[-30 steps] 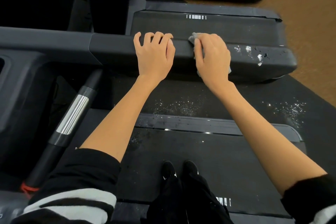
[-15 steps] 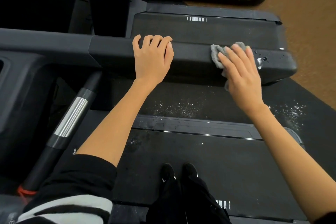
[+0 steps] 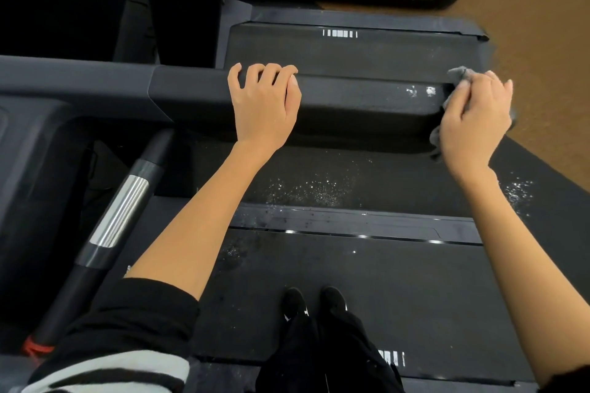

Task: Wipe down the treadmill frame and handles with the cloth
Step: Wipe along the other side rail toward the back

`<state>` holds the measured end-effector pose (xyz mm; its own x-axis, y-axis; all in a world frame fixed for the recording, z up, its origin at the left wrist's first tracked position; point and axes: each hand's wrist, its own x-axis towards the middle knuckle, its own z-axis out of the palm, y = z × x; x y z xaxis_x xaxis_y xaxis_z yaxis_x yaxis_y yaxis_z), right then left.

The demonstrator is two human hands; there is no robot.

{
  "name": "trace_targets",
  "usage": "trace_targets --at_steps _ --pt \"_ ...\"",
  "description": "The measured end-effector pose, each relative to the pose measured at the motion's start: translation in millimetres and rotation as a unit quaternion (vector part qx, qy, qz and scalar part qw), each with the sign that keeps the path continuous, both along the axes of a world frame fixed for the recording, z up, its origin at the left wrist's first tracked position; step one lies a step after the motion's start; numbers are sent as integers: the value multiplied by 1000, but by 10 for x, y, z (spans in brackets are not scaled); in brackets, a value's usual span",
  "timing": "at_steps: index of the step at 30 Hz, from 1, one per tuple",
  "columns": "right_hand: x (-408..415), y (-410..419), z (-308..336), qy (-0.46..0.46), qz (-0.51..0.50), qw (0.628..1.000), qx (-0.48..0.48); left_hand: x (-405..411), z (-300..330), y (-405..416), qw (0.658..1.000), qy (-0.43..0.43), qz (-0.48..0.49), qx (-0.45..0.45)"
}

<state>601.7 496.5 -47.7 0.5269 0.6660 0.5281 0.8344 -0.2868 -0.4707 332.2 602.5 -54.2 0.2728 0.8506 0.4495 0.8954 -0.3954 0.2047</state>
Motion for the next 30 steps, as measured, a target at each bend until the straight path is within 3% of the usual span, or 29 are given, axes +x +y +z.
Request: trace_targets --at_steps 6,12,16,19,23,26,30 --pt "-236 297 210 -3 12 993 -116 29 -9 0 1000 -5 10 1" --pt "-701 551 310 -11 82 983 -165 34 -7 -1 1000 -5 13 -3" --pt "-1024 660 271 -24 138 978 -155 33 -2 -5 1000 2 13 0" --pt "-1067 595 211 -21 209 973 -92 21 4 -5 1000 3 8 4" --pt "-871 356 163 -136 306 939 -74 -4 -3 6 1000 8 2 8" --pt "-671 229 113 -192 300 932 -67 -29 -13 20 1000 13 -5 6" --pt "-432 100 38 -201 283 936 -57 -40 -12 18 1000 13 -9 5"
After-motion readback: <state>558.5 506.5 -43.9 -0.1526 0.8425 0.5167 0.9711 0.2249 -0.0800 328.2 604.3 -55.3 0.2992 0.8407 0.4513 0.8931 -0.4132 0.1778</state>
